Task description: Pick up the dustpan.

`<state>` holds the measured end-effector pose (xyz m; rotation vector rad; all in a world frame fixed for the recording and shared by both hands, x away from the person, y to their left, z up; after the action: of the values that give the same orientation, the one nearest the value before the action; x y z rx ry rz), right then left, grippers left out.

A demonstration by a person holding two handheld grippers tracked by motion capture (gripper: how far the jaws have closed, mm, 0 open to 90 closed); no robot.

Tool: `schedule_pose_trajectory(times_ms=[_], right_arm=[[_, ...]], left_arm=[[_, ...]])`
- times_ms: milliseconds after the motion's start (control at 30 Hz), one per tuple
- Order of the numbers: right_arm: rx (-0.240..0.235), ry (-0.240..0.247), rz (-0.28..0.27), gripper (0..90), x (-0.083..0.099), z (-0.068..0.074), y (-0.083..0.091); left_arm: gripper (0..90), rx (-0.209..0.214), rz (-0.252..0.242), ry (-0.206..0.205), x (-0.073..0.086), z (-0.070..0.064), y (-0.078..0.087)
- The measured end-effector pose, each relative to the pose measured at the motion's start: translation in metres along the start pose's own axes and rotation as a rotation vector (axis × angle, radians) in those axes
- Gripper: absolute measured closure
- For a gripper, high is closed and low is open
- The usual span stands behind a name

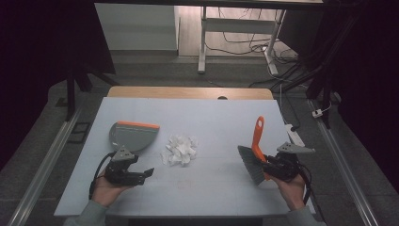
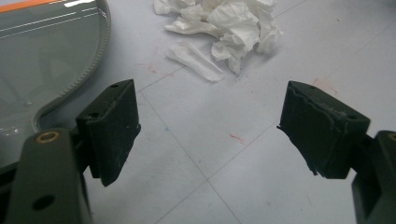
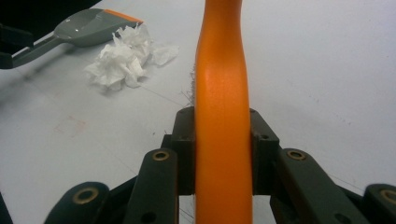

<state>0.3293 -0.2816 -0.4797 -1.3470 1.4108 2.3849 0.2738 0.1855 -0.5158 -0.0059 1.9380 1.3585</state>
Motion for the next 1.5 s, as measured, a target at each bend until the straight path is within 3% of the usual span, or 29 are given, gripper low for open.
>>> schedule_pose_trajectory(times_ms=[833,1000,1267,1333,1500], right_arm=[[-0.013,-0.014,-0.054,70.1,-0.001,-0.001,0.008],[-0.02,-0.011,-0.073,70.1,-0.001,-0.003,0.009],[-0.038,-0.03,-0.086,70.1,-0.001,-0.005,0.012],[-0.041,-0.027,-0.085,70.1,-0.001,-0.005,0.011],[-0.038,-0.034,-0.088,70.1,-0.001,-0.007,0.012]], left_arm=[[20.9,-0.003,0.015,-0.025,-0.008,-0.008,0.005],[21.1,-0.023,0.011,-0.025,-0.013,-0.01,0.012],[20.7,-0.031,0.009,0.01,-0.029,-0.006,0.025],[20.7,-0.033,0.006,0.04,-0.035,-0.001,0.028],[20.6,-0.047,0.016,0.06,-0.041,0.009,0.033]])
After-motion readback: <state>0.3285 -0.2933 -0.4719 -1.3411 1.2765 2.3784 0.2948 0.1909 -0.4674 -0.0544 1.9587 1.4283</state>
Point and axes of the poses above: each handheld gripper's, and its own axes: y roughly backward along the jaws, x roughly out of its underside, z roughly to its left, the point moved 3 cm from there along -y, roughly forward along the jaws, and after that the axes turned 11 degrees about z, right-handed, at the moved point
